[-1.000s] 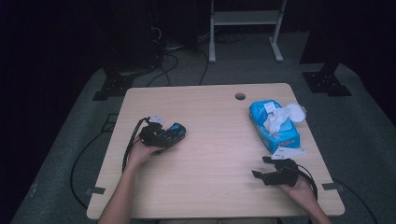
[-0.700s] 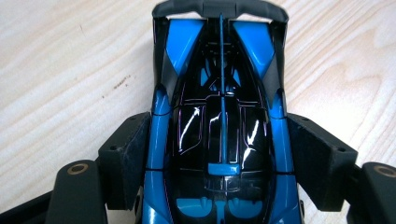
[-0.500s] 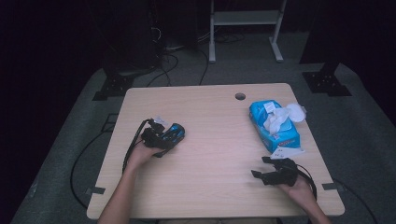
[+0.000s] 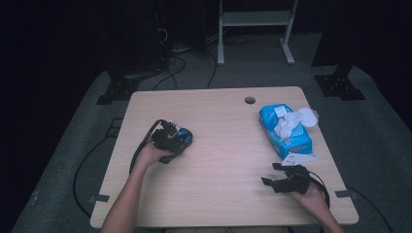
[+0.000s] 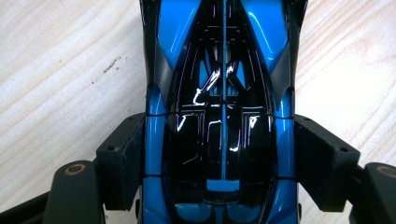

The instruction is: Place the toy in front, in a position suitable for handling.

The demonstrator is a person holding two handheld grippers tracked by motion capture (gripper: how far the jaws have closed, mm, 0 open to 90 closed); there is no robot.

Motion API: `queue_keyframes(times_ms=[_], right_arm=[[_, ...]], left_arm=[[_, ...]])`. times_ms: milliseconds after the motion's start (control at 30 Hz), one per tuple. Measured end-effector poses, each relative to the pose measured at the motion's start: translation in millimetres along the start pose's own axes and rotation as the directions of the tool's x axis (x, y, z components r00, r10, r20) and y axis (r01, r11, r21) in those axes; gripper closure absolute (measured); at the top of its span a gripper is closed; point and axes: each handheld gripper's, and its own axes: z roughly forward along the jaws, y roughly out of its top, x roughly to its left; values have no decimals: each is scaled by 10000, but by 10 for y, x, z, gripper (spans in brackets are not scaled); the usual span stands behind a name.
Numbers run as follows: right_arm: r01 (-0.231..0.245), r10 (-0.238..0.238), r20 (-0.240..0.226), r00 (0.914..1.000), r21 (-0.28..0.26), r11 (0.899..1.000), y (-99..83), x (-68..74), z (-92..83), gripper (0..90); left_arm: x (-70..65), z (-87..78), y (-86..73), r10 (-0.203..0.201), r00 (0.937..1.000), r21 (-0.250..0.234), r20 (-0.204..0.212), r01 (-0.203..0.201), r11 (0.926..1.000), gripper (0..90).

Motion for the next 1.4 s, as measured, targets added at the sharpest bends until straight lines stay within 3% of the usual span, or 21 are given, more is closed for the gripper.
queue_keyframes(times_ms=[167,300,400,500,600,700,833,933,967,1167,1200,1300,1333,1400], right_arm=[[15,-15,16,10000,-7,10000,-1,5,0,243],[-24,24,18,10000,-1,10000,-1,-1,0,243],[-13,13,30,10000,-19,10000,-1,1,-2,243],[-21,21,36,10000,-28,10000,0,-1,-4,242],[-58,58,61,10000,-92,9999,1,-8,-14,243],[-146,148,97,9998,-158,9998,1,-20,-27,242],[-250,256,171,9995,-349,9991,-1,-39,-57,243],[-296,307,236,9992,-440,9986,-6,-55,-81,243],[-326,337,235,9992,-471,9984,-9,-60,-88,243],[-367,386,312,9988,-593,9976,-19,-85,-127,243],[-421,443,328,9985,-636,9971,-22,-94,-137,243],[-428,449,331,9984,-638,9970,-24,-101,-141,243],[-419,442,340,9984,-654,9970,-24,-100,-144,243],[-389,414,352,9985,-679,9969,-21,-96,-151,243]], left_arm=[[6,-22,32,419,9991,367,35,-420,9984,261],[7,-39,20,522,9985,175,155,-525,9985,261],[1,-71,18,593,9982,14,5,-593,9982,261],[-5,-146,27,643,9979,-377,91,-639,9972,261],[-94,-219,64,879,9961,-669,104,-870,9940,261],[-270,-285,149,1437,9891,-1030,330,-1396,9848,261],[-627,-273,295,2514,9663,-1213,544,-2435,9623,261],[-902,-191,382,3141,9456,-1282,847,-3023,9446,261],[-978,-159,409,3372,9356,-1213,1043,-3246,9381,261],[-1353,-8,523,4136,8945,-1265,1699,-3964,9093,261],[-1405,2,540,4311,8856,-1245,1727,-4146,9015,261],[-1508,69,588,4568,8691,-1133,1899,-4428,8894,261],[-1525,91,592,4561,8696,-1124,1890,-4423,8898,261],[-1556,153,602,4635,8636,-970,1983,-4532,8861,261]])
